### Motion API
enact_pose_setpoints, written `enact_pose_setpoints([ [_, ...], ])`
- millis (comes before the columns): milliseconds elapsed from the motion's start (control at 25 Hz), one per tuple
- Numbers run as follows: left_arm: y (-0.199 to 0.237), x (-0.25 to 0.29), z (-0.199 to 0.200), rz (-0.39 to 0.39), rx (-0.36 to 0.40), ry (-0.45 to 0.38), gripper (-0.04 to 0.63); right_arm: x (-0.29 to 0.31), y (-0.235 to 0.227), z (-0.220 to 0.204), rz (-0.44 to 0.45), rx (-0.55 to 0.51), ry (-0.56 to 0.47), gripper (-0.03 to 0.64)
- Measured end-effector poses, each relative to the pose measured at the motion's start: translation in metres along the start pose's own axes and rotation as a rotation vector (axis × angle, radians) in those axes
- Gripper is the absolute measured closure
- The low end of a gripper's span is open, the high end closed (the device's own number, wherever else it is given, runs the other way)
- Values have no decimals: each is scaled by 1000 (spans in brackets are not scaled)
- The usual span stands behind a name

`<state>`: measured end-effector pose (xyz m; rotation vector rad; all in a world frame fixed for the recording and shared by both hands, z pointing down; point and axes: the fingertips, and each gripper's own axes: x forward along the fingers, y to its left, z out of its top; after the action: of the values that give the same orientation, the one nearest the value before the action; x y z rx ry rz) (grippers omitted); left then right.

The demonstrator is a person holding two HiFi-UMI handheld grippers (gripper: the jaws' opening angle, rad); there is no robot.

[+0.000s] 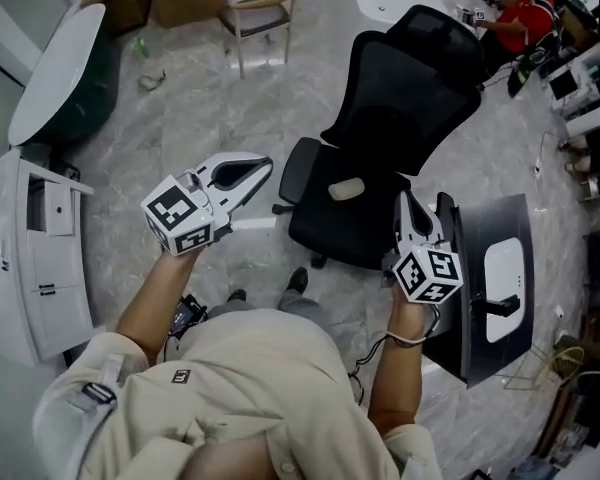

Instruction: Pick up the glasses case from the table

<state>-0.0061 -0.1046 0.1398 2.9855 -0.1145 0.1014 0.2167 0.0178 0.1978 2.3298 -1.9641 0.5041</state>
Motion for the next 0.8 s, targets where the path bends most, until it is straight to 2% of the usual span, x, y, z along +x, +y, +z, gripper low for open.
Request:
enact_pose_setpoints([
  [400,18,22,-22,82,-35,43,581,60,-40,-21,76,-7,82,591],
  [800,29,42,-57,135,-74,95,581,117,-79,-64,130,-17,177,591],
])
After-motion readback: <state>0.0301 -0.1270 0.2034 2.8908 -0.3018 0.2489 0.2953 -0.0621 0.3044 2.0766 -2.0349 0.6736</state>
